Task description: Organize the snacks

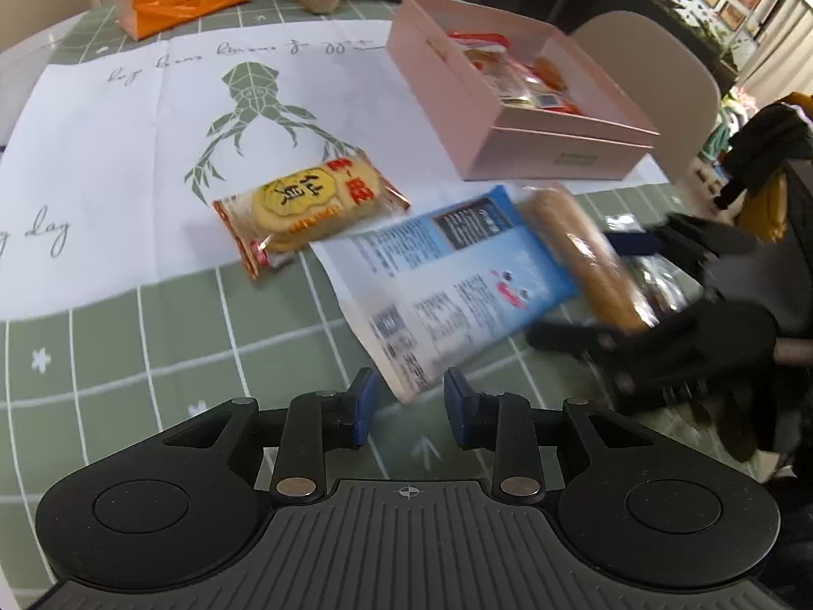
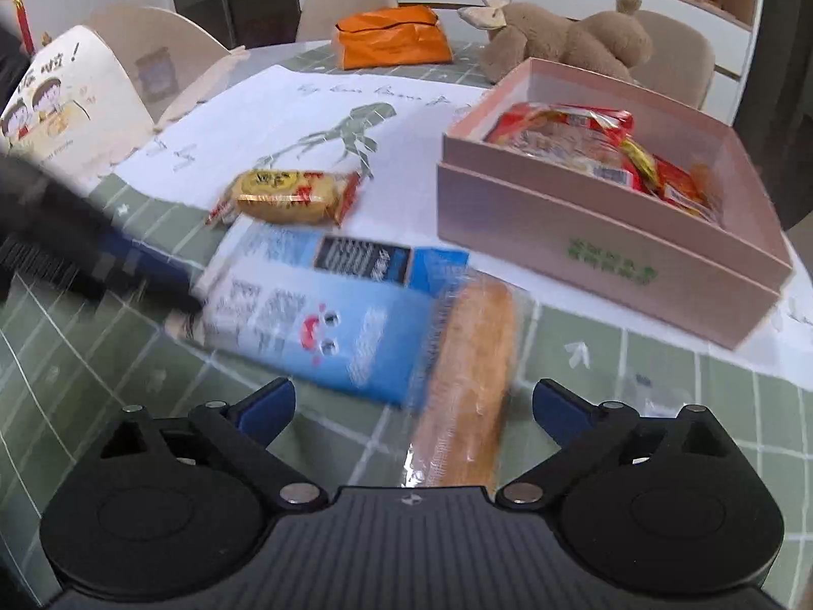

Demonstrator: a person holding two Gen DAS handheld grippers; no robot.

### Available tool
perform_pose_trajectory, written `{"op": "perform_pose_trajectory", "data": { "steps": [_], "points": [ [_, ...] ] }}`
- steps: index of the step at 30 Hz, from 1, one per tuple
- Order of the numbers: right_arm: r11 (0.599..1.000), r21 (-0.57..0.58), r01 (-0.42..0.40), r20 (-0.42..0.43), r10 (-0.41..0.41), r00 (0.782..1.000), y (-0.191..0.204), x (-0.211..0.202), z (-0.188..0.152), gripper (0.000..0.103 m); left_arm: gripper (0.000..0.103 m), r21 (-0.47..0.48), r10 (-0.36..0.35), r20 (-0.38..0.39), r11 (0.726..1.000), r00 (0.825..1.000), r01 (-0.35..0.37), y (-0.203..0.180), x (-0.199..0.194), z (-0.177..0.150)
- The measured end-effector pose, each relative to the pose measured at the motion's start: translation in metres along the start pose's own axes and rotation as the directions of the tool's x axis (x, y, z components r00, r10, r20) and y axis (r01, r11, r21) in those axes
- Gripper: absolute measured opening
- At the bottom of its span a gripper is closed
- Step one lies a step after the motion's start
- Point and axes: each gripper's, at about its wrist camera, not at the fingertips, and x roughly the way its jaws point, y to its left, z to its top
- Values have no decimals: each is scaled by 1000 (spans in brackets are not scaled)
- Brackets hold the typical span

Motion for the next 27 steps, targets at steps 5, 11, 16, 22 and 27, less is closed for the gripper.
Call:
{"op": "perform_pose_trajectory", "data": {
  "steps": [5, 11, 16, 22, 27],
  "points": [
    [1000, -27, 10, 65, -9, 998, 2, -18, 12, 99, 33, -67, 59, 131, 997, 990, -50, 11, -24, 18],
    [996, 67, 53, 89, -58, 994, -33, -55, 10, 99, 33, -117, 34, 185, 993, 982, -12, 13, 6, 65],
    [957, 259, 132, 89, -159, 983, -86, -79, -14, 85, 31, -44, 16, 105, 999, 994, -11, -10, 40, 65],
    [957, 264, 118, -32, -113, 993, -79, -49, -38, 51, 31, -40, -25, 35, 999, 999, 26, -15, 34, 35],
    [989, 141, 35, -17, -33, 999, -35, -31, -23, 43, 31, -43, -72, 6, 996, 997, 73, -13, 18, 9]
  ]
}}
